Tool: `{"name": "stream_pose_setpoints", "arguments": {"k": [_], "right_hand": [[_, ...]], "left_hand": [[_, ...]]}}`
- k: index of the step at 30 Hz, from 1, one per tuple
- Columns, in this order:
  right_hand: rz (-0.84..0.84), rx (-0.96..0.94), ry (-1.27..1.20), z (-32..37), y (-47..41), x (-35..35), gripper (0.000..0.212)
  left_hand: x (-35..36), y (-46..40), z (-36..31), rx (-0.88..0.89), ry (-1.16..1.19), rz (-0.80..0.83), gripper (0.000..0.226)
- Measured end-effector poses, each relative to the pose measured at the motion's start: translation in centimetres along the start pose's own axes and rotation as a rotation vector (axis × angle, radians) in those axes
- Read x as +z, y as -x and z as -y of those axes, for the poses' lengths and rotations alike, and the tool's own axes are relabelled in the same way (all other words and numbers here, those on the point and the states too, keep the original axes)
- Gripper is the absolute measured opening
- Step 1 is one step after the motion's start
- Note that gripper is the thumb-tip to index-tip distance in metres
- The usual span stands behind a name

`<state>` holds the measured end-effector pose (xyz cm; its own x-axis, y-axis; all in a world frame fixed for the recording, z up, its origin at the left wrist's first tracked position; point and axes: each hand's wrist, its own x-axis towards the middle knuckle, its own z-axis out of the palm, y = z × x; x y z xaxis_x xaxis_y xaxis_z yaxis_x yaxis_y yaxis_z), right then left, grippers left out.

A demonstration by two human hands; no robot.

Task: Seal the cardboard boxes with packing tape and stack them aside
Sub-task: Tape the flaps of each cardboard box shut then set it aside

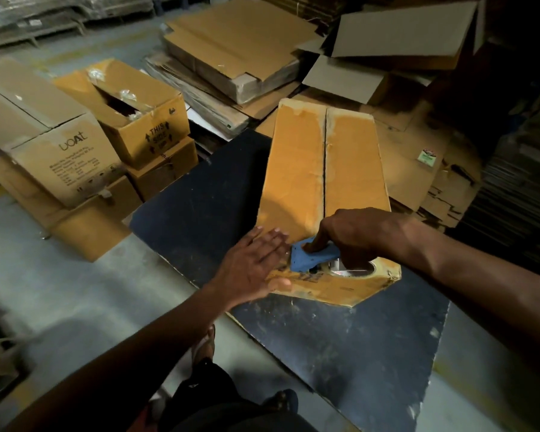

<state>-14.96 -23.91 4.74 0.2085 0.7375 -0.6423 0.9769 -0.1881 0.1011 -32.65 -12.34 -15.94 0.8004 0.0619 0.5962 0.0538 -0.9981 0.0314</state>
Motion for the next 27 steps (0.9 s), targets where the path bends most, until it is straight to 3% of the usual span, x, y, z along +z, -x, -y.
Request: {"name": "stream_pose_setpoints", "arguments": {"k": [4,12,17,27], "right_hand": [[0.032,-0.018,0.03,-0.2,0.7,0.2,0.087],[0.059,0.046,0.091,-4.8,4.0,2.1,0.062],[0.127,0.119,0.081,-7.5,6.5,3.8,0.069],[0.101,0.096,0.052,-9.1,7.1,5.4,0.074]], "left_hand": [[2.0,0.5,2.4,0.163,-0.095,-0.087,0.056],[1.4,0.1,2.2,0.189,-0.141,-0.121,0.053],[0.8,0.1,1.9,0.167,-0.067,-0.085,0.048],[-0.1,0.0,1.9,0.173,0.008,-0.02,0.046]]}}
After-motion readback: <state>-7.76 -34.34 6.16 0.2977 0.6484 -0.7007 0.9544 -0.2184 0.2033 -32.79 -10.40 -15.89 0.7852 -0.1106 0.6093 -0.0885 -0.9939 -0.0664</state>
